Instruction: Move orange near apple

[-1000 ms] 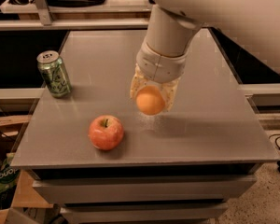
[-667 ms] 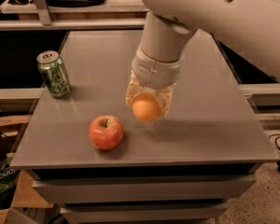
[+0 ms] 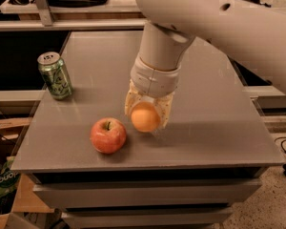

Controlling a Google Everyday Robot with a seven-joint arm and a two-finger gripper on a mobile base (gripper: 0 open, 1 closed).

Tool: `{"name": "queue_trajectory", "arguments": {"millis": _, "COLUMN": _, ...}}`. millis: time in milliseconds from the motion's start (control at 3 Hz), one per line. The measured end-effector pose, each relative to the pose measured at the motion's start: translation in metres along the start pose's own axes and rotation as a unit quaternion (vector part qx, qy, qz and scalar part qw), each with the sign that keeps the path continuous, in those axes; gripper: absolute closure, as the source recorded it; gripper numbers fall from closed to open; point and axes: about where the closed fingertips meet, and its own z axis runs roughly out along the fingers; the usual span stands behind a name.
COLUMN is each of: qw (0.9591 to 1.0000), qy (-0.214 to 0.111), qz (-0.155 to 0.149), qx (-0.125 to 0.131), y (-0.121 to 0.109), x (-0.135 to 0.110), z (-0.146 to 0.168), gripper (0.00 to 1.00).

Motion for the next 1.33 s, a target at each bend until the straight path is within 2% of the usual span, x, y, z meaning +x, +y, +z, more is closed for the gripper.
{"name": "queue_trajectory", "arguments": {"millis": 667, "qw": 0.9998, "qy": -0.011, "qz": 0.017, "qx": 0.005, "y": -0.0053, "x": 0.002, "z": 0.0127, "gripper": 1.0}}
{"name": "queue_trajectory", "arguments": {"millis": 1333, "qw": 0.9996, "qy": -0.014, "qz": 0.024, "qx": 0.005, "y": -0.0073, "x": 0.003, "z": 0.0166, "gripper": 0.59}}
